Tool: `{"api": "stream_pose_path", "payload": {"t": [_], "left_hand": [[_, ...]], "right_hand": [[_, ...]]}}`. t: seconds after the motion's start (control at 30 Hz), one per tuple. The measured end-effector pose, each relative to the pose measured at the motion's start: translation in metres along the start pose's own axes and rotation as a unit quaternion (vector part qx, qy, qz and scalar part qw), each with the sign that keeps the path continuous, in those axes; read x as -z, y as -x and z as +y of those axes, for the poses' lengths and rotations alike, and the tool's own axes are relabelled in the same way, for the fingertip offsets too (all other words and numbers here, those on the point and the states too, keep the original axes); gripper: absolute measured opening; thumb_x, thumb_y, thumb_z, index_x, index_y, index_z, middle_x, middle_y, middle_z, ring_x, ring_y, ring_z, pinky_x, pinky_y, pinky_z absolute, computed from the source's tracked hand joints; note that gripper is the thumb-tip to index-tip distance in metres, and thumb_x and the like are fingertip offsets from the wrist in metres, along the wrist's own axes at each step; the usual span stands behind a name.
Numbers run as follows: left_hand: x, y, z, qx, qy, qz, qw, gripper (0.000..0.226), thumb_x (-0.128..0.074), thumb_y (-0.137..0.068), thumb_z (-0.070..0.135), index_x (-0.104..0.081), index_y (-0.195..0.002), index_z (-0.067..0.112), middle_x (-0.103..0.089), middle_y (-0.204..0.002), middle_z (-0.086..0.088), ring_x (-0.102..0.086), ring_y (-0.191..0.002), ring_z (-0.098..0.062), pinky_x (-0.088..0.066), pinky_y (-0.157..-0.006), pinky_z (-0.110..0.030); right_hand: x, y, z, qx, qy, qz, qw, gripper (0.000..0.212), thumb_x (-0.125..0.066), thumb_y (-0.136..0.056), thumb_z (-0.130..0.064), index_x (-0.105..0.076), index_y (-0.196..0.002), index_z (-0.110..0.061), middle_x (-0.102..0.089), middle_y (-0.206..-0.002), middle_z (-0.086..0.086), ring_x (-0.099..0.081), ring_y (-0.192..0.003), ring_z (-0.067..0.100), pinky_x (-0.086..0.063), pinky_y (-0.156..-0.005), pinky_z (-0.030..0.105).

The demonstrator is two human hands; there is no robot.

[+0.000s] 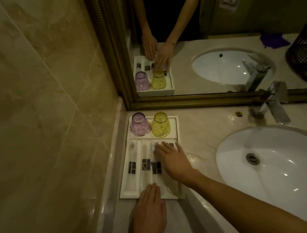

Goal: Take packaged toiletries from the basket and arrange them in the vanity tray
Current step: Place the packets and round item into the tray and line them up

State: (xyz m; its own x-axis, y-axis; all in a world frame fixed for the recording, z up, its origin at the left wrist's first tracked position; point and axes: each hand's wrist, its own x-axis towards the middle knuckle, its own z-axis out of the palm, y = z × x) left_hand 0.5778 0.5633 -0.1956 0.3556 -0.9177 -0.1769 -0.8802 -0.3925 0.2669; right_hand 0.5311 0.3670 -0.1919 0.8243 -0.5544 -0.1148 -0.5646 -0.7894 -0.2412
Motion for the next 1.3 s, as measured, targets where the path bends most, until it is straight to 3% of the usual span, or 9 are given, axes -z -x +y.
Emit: {"api": "stream_pose_path", "payload": {"t": [0.13,0.27,0.43,0.63,0.9,1.13,1.3], "left_hand": [[0.0,0.0,0.008,-0.041,-0.003,-0.009,0.999,0.06,-0.02,-0.102,0.04,-0.017,-0.158,0.018,-0.017,-0.167,-0.002,-0.011,-0.154,-0.012,-0.007,-0.126,-0.032],[0.0,-0.003,0.03,-0.106,-0.006,-0.043,0.993,0.061,-0.022,-0.103,0.04,-0.016,-0.158,0.014,-0.016,-0.168,-0.004,-0.011,-0.154,-0.015,0.005,-0.121,-0.028],[-0.002,-0.002,0.036,-0.103,-0.02,-0.063,0.992,0.06,-0.02,-0.105,0.04,-0.016,-0.158,0.011,-0.014,-0.168,-0.006,-0.01,-0.154,-0.016,0.001,-0.125,-0.031],[-0.003,0.002,0.033,-0.098,-0.006,-0.059,0.993,0.059,-0.021,-0.105,0.04,-0.02,-0.158,0.014,-0.018,-0.168,-0.004,-0.013,-0.154,-0.014,-0.004,-0.126,-0.032],[-0.007,0.002,0.034,-0.08,0.028,-0.047,0.995,0.061,-0.025,-0.102,0.044,-0.026,-0.157,0.019,-0.025,-0.166,0.0,-0.022,-0.151,-0.016,-0.002,-0.12,-0.024],[-0.005,0.003,0.043,-0.108,0.058,-0.05,0.991,0.057,-0.029,-0.102,0.044,-0.035,-0.153,0.02,-0.036,-0.161,-0.002,-0.033,-0.147,-0.018,-0.014,-0.12,-0.026],[0.001,0.004,0.044,-0.113,0.028,0.0,0.993,0.048,-0.054,-0.092,0.037,-0.063,-0.133,0.015,-0.062,-0.141,-0.001,-0.06,-0.128,-0.017,-0.039,-0.11,-0.029]], "right_hand": [[0.007,0.004,0.034,-0.056,0.027,0.017,0.998,0.055,-0.04,-0.099,-0.01,-0.04,-0.153,-0.019,-0.033,-0.163,0.0,-0.016,-0.156,0.022,-0.005,-0.125,0.054],[0.005,0.01,0.057,-0.024,0.069,-0.025,0.997,0.062,-0.042,-0.099,-0.011,-0.027,-0.159,-0.02,-0.022,-0.168,0.001,-0.006,-0.157,0.019,0.0,-0.125,0.054],[0.01,0.007,0.057,-0.014,0.061,-0.016,0.998,0.058,-0.042,-0.1,-0.011,-0.034,-0.156,-0.018,-0.029,-0.165,0.003,-0.009,-0.157,0.022,-0.002,-0.125,0.057],[0.016,0.001,0.05,-0.031,0.031,0.027,0.999,0.039,-0.052,-0.101,-0.028,-0.053,-0.139,-0.022,-0.052,-0.149,0.001,-0.03,-0.15,0.025,-0.012,-0.123,0.055],[0.013,-0.006,0.047,-0.051,0.051,0.016,0.997,0.039,-0.056,-0.096,-0.015,-0.056,-0.135,-0.021,-0.057,-0.143,0.005,-0.034,-0.146,0.027,-0.015,-0.121,0.058],[0.014,-0.007,0.048,-0.049,0.055,0.009,0.997,0.039,-0.057,-0.097,-0.018,-0.055,-0.136,-0.022,-0.056,-0.143,0.004,-0.034,-0.146,0.026,-0.016,-0.121,0.056],[0.012,-0.007,0.045,-0.026,0.041,0.073,0.996,0.035,-0.059,-0.093,-0.021,-0.06,-0.129,-0.022,-0.061,-0.134,0.003,-0.044,-0.137,0.027,-0.02,-0.119,0.054]]}}
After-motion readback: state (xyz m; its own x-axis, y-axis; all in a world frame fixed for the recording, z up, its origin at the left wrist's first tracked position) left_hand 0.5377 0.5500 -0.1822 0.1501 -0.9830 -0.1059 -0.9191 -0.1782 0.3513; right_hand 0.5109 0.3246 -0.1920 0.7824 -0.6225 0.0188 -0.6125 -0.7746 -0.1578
